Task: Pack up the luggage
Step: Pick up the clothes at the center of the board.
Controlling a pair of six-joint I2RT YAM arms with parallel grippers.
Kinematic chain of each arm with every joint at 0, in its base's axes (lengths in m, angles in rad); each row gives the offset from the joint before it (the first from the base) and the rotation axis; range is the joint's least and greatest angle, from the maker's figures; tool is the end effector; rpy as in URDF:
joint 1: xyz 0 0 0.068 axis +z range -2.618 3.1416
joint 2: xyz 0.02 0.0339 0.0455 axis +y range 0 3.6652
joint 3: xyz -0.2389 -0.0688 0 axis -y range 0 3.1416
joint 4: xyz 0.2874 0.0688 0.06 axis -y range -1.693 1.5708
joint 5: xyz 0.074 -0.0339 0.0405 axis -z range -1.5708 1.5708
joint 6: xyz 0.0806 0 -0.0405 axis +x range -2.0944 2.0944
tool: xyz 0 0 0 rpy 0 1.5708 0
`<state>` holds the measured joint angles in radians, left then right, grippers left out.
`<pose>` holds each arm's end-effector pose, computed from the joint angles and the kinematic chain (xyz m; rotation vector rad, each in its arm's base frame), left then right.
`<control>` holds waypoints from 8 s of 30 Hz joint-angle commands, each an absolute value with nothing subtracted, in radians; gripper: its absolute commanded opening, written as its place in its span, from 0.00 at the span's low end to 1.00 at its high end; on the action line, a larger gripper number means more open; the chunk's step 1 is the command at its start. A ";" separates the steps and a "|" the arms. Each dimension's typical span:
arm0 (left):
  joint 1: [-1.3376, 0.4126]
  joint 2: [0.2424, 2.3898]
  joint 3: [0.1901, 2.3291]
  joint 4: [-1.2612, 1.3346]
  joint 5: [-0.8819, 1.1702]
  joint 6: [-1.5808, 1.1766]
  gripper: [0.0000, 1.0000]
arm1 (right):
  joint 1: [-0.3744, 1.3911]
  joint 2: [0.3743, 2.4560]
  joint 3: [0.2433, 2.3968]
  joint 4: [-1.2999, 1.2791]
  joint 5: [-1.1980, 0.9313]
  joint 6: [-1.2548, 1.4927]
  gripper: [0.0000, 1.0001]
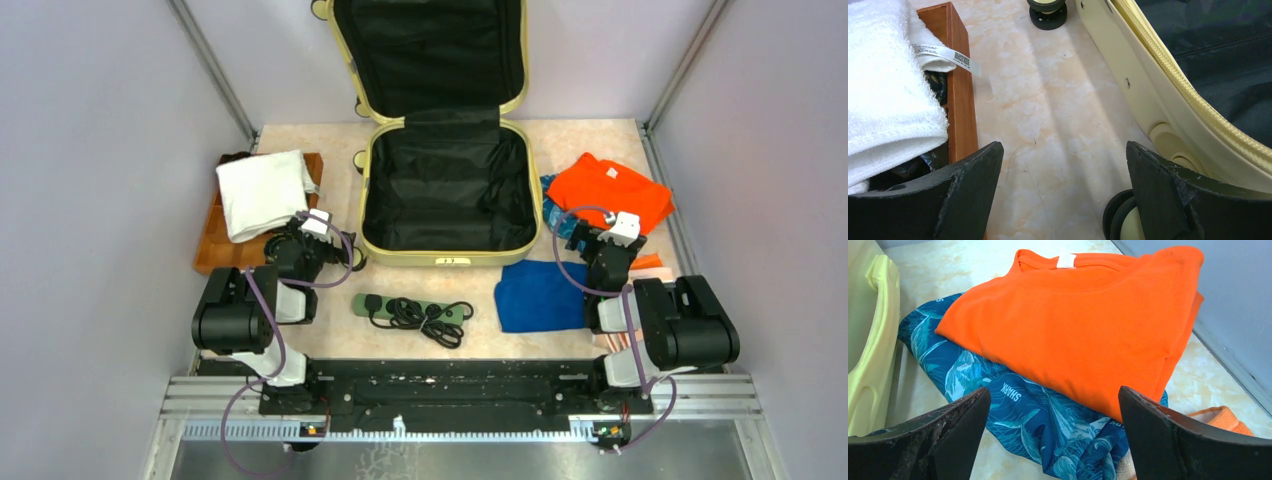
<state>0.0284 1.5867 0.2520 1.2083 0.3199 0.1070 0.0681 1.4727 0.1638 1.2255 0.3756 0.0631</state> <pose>0.2993 -0.0169 0.0680 0.3040 1.6661 -0.1700 0.2788 -0.0106 0.0768 0.2805 1.6286 -0.2105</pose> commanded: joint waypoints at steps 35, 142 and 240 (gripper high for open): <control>0.074 1.469 1.083 -0.217 0.506 0.155 0.99 | -0.351 1.343 1.015 -0.399 0.201 0.786 0.99; 0.073 1.648 1.220 -0.405 0.607 0.307 0.98 | -0.384 1.760 1.215 -0.390 0.100 0.675 0.79; 0.072 1.636 1.224 -0.466 0.558 0.361 0.98 | -0.321 1.845 1.467 -0.479 0.128 0.523 0.15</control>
